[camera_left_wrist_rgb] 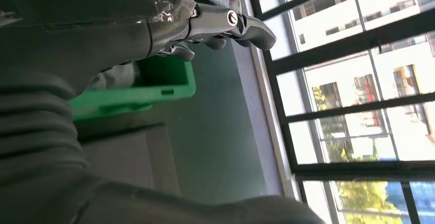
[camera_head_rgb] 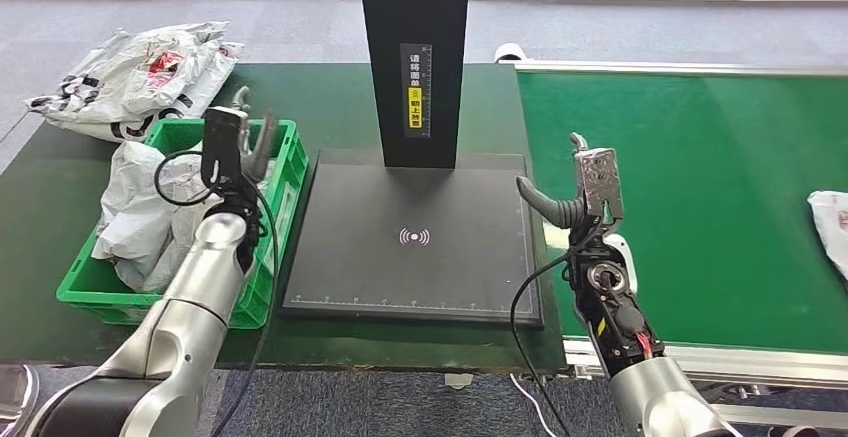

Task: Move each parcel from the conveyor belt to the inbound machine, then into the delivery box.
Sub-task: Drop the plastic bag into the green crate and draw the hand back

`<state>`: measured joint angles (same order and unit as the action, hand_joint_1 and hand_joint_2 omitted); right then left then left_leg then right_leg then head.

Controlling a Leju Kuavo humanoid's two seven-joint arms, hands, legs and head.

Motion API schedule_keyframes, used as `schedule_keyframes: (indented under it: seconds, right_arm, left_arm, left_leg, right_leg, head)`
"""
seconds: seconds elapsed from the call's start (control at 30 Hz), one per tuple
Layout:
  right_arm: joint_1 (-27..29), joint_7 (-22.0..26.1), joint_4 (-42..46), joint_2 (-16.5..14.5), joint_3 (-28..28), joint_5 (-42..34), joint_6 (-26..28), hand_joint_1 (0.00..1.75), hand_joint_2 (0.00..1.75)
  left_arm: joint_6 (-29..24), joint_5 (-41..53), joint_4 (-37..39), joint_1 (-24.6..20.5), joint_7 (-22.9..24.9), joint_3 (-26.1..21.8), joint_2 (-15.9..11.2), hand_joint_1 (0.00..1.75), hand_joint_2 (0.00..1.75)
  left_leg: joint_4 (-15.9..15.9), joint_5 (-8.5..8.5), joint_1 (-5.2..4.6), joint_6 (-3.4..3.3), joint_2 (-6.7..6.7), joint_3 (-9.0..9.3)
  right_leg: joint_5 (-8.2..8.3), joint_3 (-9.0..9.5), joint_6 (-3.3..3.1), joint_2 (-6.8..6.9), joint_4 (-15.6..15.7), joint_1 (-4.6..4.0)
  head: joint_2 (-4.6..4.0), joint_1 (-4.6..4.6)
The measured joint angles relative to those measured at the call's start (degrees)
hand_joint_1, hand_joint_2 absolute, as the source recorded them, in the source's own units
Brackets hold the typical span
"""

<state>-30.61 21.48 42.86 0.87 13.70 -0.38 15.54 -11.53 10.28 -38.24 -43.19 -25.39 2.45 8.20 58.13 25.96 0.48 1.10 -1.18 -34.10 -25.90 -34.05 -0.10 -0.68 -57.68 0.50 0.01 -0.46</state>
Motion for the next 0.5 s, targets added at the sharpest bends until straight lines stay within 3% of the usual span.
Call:
schedule_keyframes:
  seconds: [0.07,0.4,0.5]
  right_arm:
    - [0.3,0.0,0.0,0.5,0.0,1.9,1.1,0.0,1.75]
    - [0.6,-2.5,-0.4,2.1,-0.2,12.9,7.7,0.0,1.75]
    - [0.7,-5.2,-1.7,2.7,-0.3,18.7,12.1,0.0,1.75]
  left_arm:
    - [0.2,-0.9,-0.1,0.9,-0.5,2.3,0.8,0.0,1.75]
    - [-0.5,-3.6,0.6,2.0,-1.9,8.5,2.7,0.0,1.75]
    - [-1.4,-4.6,1.3,2.6,-2.7,9.4,2.7,0.0,1.75]
  left_leg:
    - [0.0,0.0,0.0,-0.01,0.0,-0.02]
    - [0.0,0.0,-0.01,-0.01,0.06,-0.01]
    - [0.0,0.0,0.0,-0.01,0.06,-0.01]
  right_leg:
    - [0.01,0.0,0.01,0.01,0.0,0.0]
    - [0.05,-0.02,0.07,-0.03,0.0,-0.02]
    - [0.05,-0.02,0.07,-0.04,0.0,-0.02]
  head:
    - [0.01,0.01]
    - [0.01,0.0]
    - [0.0,0.0]
